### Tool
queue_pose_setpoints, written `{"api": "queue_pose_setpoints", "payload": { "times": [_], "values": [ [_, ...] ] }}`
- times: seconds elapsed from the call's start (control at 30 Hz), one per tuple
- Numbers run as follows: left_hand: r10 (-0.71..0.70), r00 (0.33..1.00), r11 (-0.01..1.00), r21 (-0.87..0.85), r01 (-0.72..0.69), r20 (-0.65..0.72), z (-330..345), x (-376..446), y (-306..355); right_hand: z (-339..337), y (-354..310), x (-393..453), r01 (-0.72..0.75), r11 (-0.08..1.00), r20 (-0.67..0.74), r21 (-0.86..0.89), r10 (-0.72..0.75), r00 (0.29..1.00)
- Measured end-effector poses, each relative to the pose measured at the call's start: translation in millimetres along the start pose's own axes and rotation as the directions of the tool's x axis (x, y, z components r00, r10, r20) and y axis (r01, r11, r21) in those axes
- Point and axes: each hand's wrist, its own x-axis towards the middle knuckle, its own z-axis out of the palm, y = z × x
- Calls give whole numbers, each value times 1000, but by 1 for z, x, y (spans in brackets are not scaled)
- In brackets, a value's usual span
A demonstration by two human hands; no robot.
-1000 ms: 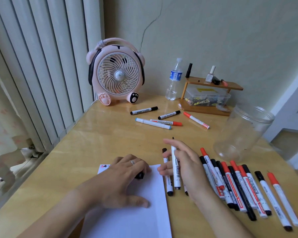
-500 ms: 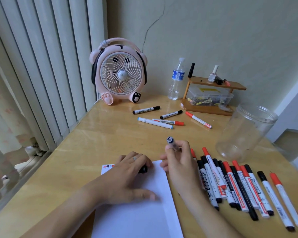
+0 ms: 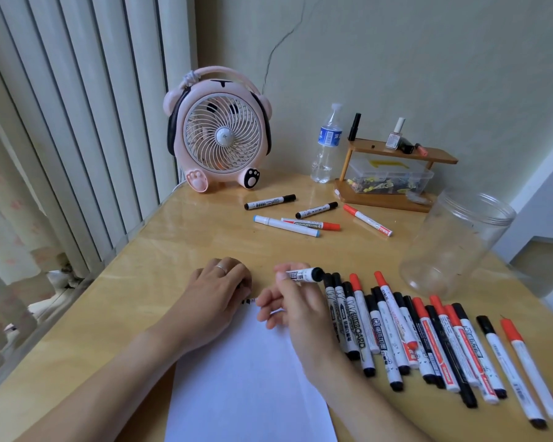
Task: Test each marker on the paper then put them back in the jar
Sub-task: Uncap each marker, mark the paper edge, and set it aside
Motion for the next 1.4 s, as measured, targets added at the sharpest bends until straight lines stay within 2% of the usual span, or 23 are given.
{"api": "queue_pose_setpoints", "payload": {
  "times": [0.17,0.3,0.53,0.63,0.8,1.0,1.4],
  "values": [
    [52,976,999,-23,-49,210,-7,-11,9,-14,-2,4,-79,997,-122,0,79,989],
    [100,961,995,2,-104,258,-14,-14,14,-26,-4,9,-45,994,-209,-96,24,978],
    [96,922,994,6,-106,376,-24,-15,10,-25,-1,6,-11,957,-145,-291,-33,989],
    [89,899,996,-31,-84,429,-27,-16,10,-27,-7,1,6,948,-98,-317,-39,994],
    [99,896,995,-53,-85,433,-26,-16,11,-33,-23,0,44,917,-94,-397,-88,992],
    [106,912,994,-68,-86,396,-26,-13,9,-37,-18,6,-100,885,-136,-454,43,990],
    [114,917,992,-97,-83,382,-29,-13,10,-38,-8,12,-114,865,-148,-488,47,988]
  ]
}}
